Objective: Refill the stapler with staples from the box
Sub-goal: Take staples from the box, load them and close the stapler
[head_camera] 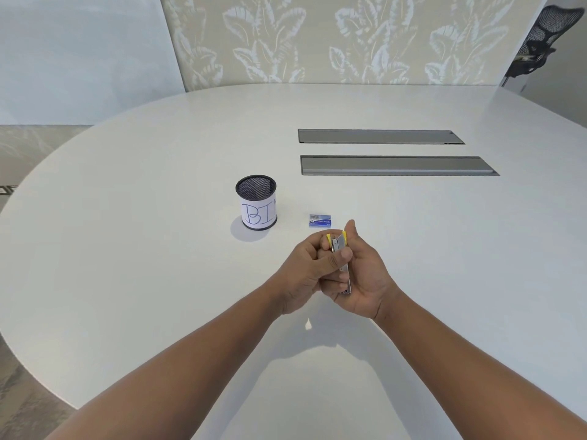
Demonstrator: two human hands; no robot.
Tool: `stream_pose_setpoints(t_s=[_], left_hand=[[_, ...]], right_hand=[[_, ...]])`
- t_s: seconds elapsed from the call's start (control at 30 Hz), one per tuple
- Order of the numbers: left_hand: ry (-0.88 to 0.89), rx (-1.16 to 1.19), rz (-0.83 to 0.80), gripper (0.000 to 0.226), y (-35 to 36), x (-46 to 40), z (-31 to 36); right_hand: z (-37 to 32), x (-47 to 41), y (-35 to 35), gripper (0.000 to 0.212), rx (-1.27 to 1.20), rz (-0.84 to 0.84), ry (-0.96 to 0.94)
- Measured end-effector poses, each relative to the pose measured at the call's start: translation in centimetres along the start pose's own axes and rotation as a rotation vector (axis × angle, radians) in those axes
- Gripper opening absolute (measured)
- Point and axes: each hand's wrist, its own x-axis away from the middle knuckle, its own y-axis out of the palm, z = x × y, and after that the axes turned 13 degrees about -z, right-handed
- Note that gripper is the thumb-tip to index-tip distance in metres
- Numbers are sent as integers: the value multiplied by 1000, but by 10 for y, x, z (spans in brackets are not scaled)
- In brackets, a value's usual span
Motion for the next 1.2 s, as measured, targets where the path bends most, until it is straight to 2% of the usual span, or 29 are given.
stream_pose_setpoints(t_s=[0.17,0.23,0.37,0.43,0.5,0.57,0.63,0.83,1.0,1.2], left_hand=[[11,23,36,53,-12,0,-2],[42,15,58,48,-17,1,1],[64,-27,111,34,-29,2,9],[49,-35,126,31,-37,2,13],[41,-62,106,29,-44,4,18],[27,-172,80,31,-51,6,22],[14,-314,50,36,-56,9,27],[-37,-592,20,57,-65,14,32],[-21,-826,96,53,-76,13,20],[-31,-1024,139,55,-91,5,1]], right_hand=[[-5,2,4,64,123,90,78],[-7,3,5,54,233,129,102],[-14,7,9,21,361,167,102],[-19,8,10,26,455,150,111],[-23,8,10,36,660,138,140],[-25,9,9,40,922,119,161],[-26,9,7,42,1078,123,140],[-30,10,-2,30,1259,277,10],[-29,12,-18,27,1483,378,46],[-16,13,-40,30,1502,459,-10]])
